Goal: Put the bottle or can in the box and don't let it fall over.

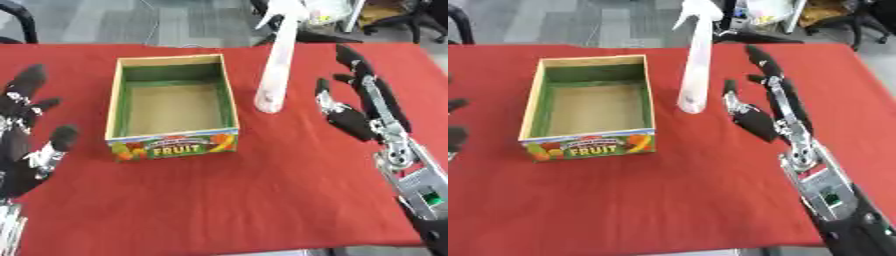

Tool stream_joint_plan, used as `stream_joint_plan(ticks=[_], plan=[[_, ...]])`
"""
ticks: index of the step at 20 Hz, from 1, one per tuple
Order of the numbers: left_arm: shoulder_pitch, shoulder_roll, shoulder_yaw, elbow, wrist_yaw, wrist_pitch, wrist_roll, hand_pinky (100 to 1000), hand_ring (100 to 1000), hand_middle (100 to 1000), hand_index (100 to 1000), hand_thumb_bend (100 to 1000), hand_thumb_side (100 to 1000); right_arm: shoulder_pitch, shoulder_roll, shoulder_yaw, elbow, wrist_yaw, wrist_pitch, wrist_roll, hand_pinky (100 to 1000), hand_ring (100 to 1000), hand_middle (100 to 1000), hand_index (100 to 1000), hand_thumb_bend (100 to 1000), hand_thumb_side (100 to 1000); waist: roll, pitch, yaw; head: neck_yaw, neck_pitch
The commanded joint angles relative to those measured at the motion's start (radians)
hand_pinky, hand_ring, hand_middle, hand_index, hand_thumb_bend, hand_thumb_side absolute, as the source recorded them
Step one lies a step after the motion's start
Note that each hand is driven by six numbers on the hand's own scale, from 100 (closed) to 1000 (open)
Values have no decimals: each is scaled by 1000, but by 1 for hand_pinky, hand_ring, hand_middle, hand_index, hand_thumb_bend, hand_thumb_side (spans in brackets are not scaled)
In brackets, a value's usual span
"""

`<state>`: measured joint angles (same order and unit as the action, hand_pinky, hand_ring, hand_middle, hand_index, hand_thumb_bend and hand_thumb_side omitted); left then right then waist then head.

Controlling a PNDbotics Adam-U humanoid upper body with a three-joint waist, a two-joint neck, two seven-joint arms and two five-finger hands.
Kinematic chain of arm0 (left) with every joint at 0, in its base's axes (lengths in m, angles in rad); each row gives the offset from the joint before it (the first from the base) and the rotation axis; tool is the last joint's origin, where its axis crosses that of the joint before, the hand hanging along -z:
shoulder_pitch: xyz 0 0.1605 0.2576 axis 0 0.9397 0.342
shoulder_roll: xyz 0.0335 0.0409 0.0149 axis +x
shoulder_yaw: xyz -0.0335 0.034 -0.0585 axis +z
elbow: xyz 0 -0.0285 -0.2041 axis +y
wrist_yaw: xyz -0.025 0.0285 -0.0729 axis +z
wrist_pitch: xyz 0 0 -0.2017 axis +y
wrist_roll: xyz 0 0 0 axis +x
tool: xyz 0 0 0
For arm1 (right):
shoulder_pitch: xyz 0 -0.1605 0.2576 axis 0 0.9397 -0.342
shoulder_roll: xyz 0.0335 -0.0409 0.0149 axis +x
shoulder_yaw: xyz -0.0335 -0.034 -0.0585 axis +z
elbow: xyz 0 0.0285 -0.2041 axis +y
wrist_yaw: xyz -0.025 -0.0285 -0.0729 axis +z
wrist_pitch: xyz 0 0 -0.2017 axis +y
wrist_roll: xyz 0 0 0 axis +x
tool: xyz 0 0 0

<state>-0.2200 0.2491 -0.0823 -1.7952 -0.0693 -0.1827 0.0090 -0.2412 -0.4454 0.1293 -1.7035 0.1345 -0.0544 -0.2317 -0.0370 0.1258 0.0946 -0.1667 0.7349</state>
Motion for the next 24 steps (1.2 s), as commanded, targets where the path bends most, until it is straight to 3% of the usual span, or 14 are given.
stream_joint_plan(ticks=[1, 17, 24], plan=[[1, 16, 16, -5, 16, 4, -2, 840, 1000, 924, 905, 624, 625, -22, -47, 3, 27, -57, -5, -16, 874, 1000, 1000, 1000, 100, 470, 1, -18, 1, -4, -10], [18, -1, 7, 19, 11, -2, -47, 837, 1000, 905, 906, 596, 658, -152, -127, 57, 161, -315, -98, 57, 882, 1000, 1000, 1000, 100, 482, 7, -19, 4, -9, -6], [19, -6, 4, 23, 10, -3, -57, 837, 1000, 903, 907, 586, 665, -211, -126, 77, 197, -357, -124, 109, 884, 1000, 1000, 1000, 100, 479, 9, -19, 8, -13, -4]])
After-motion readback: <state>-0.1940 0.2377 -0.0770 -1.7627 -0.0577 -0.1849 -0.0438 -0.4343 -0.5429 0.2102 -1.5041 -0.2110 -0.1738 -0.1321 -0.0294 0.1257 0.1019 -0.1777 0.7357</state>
